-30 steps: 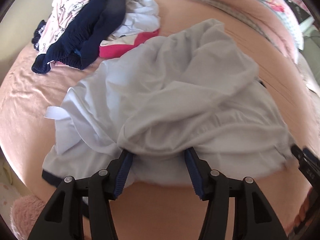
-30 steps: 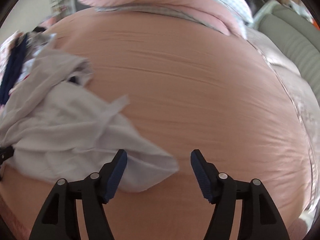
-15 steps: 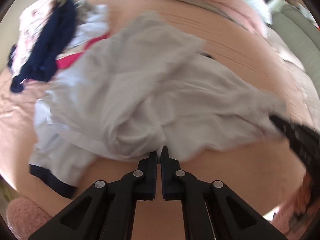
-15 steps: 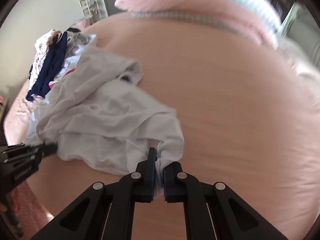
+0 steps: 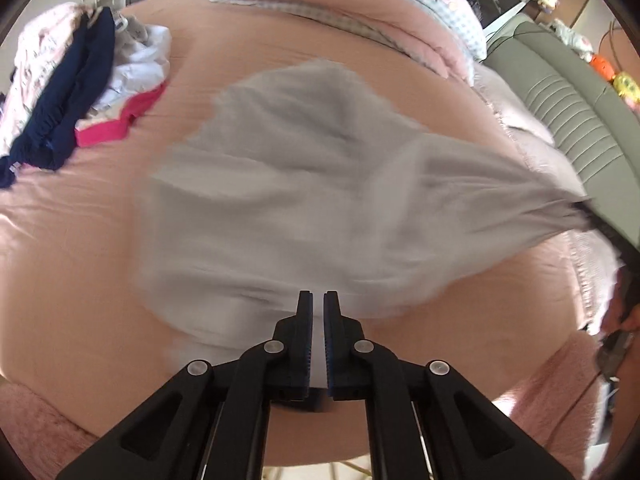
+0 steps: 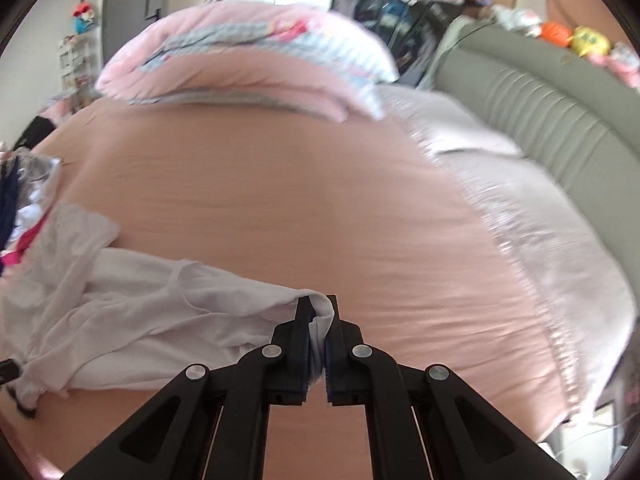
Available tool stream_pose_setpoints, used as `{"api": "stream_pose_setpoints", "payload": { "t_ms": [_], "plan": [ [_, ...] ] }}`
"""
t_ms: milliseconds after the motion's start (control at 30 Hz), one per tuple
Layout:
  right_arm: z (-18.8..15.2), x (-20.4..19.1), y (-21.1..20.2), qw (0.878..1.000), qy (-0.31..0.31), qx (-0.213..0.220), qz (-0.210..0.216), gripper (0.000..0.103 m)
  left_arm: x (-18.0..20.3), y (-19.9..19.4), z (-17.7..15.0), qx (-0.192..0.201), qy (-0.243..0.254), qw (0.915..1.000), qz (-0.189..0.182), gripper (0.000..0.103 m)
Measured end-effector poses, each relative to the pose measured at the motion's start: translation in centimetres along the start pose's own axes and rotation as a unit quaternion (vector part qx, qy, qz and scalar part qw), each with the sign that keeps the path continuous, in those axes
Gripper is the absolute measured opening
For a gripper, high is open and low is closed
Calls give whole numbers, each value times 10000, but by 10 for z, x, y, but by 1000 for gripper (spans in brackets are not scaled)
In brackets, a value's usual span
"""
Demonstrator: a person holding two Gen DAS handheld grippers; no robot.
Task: Fold clothes
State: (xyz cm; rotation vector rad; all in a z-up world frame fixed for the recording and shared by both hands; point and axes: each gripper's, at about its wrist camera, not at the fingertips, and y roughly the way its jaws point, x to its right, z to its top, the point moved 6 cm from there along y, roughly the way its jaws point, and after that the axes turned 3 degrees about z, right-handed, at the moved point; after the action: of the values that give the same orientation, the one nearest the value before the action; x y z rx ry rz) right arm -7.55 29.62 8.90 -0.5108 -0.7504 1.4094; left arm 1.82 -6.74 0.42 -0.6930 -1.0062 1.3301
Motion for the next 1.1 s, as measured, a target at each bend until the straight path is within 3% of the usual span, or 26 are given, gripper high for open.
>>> {"api": "stream_pose_setpoints", "payload": {
  "t_ms": [67, 100, 133, 167, 233, 300, 367, 400, 433, 467, 533, 633, 733, 867, 933, 967, 1033, 1100],
  "plan": [
    [5, 28, -1, 9989, 148, 59, -433, 3, 9, 12, 4, -121, 4, 9999, 27, 9],
    [5, 41, 3, 9979, 243, -53, -605, 3, 10, 12, -9, -210, -12, 9997, -77, 12],
    [4, 50, 6, 9971, 309, -162, -680, 3, 12, 14, -15, -270, -8, 9995, -141, 19],
    [-1, 48, 6, 9977, 309, -266, -538, 4, 15, 18, -16, -310, 21, 9994, -162, 32],
    [-11, 45, 5, 9981, 309, -474, -255, 7, 24, 25, -19, -347, 83, 9992, -171, 42],
    [-22, 37, 3, 9975, 267, -655, 76, 12, 32, 30, -22, -368, 93, 9991, -189, 42],
    [-37, -1, -6, 9952, 13, -708, 675, 20, 40, 34, -25, -388, 103, 9990, -206, 41],
    [-47, -25, -9, 9908, -82, -812, 1076, 22, 43, 40, -30, -498, 148, 9985, -152, 37],
    [-57, -55, -13, 9821, -217, -964, 1602, 26, 45, 43, -33, -531, 221, 9983, -109, 15],
    [-64, -79, -15, 9732, -357, -1088, 1993, 27, 47, 45, -36, -531, 299, 9981, -76, 8],
    [-81, -126, -21, 9548, -677, -1306, 2584, 27, 50, 46, -43, -566, 376, 9976, -151, 7],
    [-99, -165, -23, 9430, -946, -1554, 2786, 27, 55, 37, -60, -705, 295, 9953, -599, 7],
    [-115, -182, -18, 9353, -997, -1784, 2890, 27, 58, 30, -81, -781, 367, 9937, -715, 7],
    [-123, -178, -11, 9392, -639, -1929, 2767, 27, 68, 21, -102, -906, 440, 9885, -1129, 7],
    [-119, -175, -14, 9398, -513, -1845, 2829, 35, 76, 16, -109, -842, 593, 9882, -1131, 7],
    [-118, -175, -16, 9411, -489, -1786, 2830, 47, 75, 12, -112, -818, 585, 9888, -1100, 7],
    [-114, -176, -20, 9435, -491, -1654, 2828, 56, 75, 15, -93, -661, 268, 9931, -935, 7],
    [-120, -178, -21, 9325, -390, -1768, 3126, 56, 63, 3, -78, -266, -265, 9960, -810, 7]
  ]
}}
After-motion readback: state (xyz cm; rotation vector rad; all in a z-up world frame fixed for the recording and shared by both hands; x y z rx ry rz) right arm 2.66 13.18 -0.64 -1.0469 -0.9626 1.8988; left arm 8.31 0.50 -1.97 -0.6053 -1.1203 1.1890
